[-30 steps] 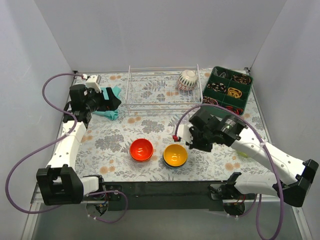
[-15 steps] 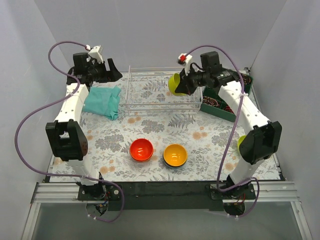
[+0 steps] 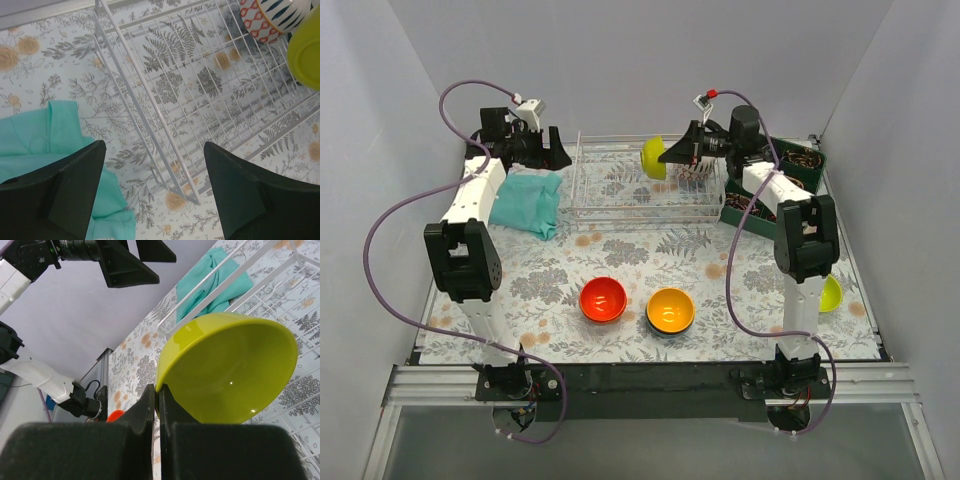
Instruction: Load the bowls into the dish rack
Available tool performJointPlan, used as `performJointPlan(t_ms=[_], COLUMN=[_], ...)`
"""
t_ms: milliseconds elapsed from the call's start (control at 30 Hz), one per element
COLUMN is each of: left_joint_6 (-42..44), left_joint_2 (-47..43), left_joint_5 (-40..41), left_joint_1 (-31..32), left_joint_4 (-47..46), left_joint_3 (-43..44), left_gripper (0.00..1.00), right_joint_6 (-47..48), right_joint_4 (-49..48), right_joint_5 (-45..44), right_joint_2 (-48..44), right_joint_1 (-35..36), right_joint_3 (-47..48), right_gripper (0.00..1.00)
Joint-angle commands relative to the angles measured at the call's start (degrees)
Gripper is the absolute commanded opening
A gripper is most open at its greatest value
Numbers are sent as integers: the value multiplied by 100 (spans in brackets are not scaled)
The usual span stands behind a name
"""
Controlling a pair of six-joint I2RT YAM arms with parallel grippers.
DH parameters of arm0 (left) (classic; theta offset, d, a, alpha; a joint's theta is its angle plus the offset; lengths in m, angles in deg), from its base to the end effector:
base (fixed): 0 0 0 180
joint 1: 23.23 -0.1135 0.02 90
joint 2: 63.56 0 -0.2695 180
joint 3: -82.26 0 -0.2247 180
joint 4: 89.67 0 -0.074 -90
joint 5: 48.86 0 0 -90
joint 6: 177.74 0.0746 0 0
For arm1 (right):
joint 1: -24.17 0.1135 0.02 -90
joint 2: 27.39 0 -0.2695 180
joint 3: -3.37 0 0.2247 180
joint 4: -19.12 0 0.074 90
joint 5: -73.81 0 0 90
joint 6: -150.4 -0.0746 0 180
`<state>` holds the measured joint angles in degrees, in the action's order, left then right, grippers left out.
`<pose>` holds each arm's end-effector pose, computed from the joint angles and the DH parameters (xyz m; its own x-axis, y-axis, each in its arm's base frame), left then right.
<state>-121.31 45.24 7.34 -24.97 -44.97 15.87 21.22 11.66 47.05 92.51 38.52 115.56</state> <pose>0.4362 -0.0283 0.3003 -0.7561 -0.4827 -0.4420 -0.0200 0.6921 -0.7215 0.4530 0.1846 0.3165 -0.6203 0.1349 -0.7727 -0.7544 0.1673 0.6348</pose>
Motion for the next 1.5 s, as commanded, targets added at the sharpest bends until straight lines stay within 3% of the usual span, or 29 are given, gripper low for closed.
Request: performJointPlan(t_ms=[0, 533, 1067, 1333, 1467], left_joint_6=[201, -62, -230, -344, -423], left_joint_2=[247, 512, 256, 265, 222], left_joint_5=[-179, 75, 58, -47, -109], left_joint_1=[51, 288, 332, 332, 332], left_joint_4=[137, 164, -109, -346, -495], left_joint_3=[619, 928, 418, 260, 146], left_gripper=[79, 80, 80, 80, 80], right_joint_6=[-995, -1241, -750, -293, 59], right_joint_4=[-1380, -1529, -590, -168, 481], right_joint_5=[136, -365, -796, -945, -1147], right_joint_2=[270, 965, 1080, 667, 430], right_joint_1=[77, 534, 551, 402, 279], right_joint_3=[331, -3, -257, -583, -574], right_gripper=[1, 1, 3, 21, 29])
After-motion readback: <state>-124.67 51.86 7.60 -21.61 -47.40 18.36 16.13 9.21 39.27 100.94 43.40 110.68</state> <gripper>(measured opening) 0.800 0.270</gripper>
